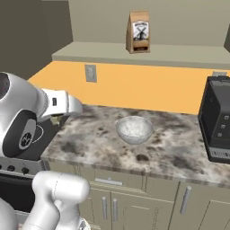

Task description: Pick the egg and butter from the fridge and place them by the bowl for mixing.

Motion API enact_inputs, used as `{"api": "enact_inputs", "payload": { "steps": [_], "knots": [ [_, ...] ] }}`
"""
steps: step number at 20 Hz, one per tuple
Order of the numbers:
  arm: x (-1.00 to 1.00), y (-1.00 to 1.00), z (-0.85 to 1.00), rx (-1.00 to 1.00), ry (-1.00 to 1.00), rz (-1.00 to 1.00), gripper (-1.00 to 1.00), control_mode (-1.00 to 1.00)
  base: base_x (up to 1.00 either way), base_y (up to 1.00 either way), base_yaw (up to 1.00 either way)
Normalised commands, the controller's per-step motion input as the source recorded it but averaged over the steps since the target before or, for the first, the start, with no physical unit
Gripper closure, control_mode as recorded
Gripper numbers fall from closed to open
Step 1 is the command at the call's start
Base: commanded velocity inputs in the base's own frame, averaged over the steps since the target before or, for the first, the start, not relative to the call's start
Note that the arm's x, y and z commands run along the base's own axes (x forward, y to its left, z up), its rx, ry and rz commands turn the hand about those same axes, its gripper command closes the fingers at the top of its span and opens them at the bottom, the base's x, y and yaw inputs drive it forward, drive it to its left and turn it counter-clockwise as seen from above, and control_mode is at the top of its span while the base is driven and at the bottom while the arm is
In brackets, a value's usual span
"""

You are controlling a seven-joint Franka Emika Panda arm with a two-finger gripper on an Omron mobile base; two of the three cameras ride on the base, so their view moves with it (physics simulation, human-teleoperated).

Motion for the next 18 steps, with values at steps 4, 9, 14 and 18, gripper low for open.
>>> {"api": "enact_inputs", "payload": {
  "steps": [4,9,14,18],
  "knots": [
    [0.31,-0.05,-0.46,-0.01,0.16,0.05,1.0,-1.0,0.0,0.0,0.0],
    [0.0,0.05,-0.44,-0.01,0.04,0.05,1.0,-1.0,0.0,0.0,0.0],
    [0.06,0.12,-0.77,-0.11,0.02,0.02,1.0,-1.0,0.0,0.0,0.0],
    [0.53,0.01,-0.49,-0.07,0.0,0.01,1.0,-1.0,0.0,0.0,0.0]
  ]
}}
